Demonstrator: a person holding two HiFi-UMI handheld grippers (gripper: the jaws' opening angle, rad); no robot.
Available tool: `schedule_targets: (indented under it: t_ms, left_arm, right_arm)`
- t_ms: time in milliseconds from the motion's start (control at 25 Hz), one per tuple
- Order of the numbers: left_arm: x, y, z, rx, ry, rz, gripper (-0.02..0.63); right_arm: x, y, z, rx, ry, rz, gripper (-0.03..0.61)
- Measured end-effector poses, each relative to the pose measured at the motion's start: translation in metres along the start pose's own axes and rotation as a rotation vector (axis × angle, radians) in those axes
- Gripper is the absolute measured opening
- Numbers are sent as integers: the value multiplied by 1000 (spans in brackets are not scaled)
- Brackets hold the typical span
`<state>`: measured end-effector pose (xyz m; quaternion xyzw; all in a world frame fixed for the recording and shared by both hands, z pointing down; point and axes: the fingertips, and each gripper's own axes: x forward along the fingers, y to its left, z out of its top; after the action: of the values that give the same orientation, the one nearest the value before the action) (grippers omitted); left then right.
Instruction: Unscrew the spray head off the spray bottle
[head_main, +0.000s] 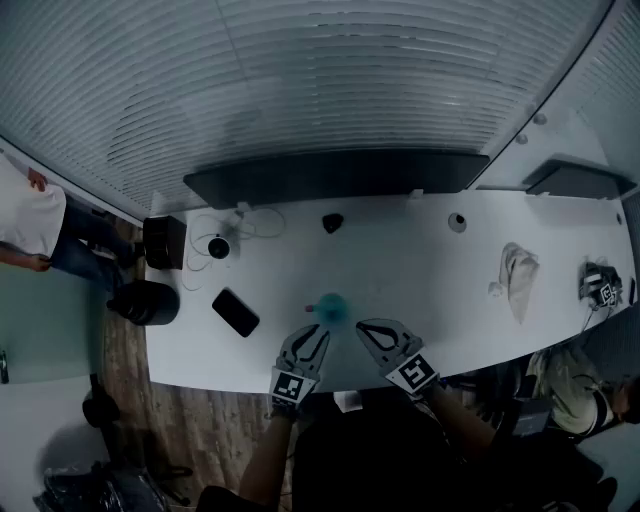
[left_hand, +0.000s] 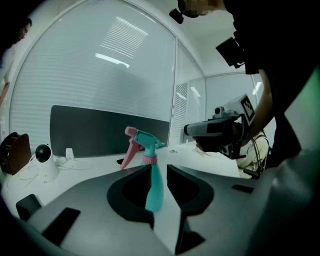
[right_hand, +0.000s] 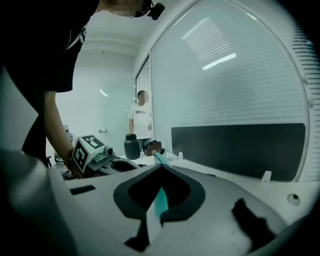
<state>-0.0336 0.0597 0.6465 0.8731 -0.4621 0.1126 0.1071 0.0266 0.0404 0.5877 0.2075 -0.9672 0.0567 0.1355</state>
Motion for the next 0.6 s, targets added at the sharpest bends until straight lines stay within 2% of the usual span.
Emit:
schedule_targets:
  t_ms: [240,480,600]
  left_arm:
    - [9,11,-12,7,19,-25,93]
    - [20,7,-39,18,78,-29,221]
    - [25,5,-43,6,76,-33,311]
  right_arm:
    - [-2,-3,-5,0,16,-30,-3]
    - [-10,0,-9,-40,13,-24,-3]
    - [-18,1,-10,-4,35,-52,-3]
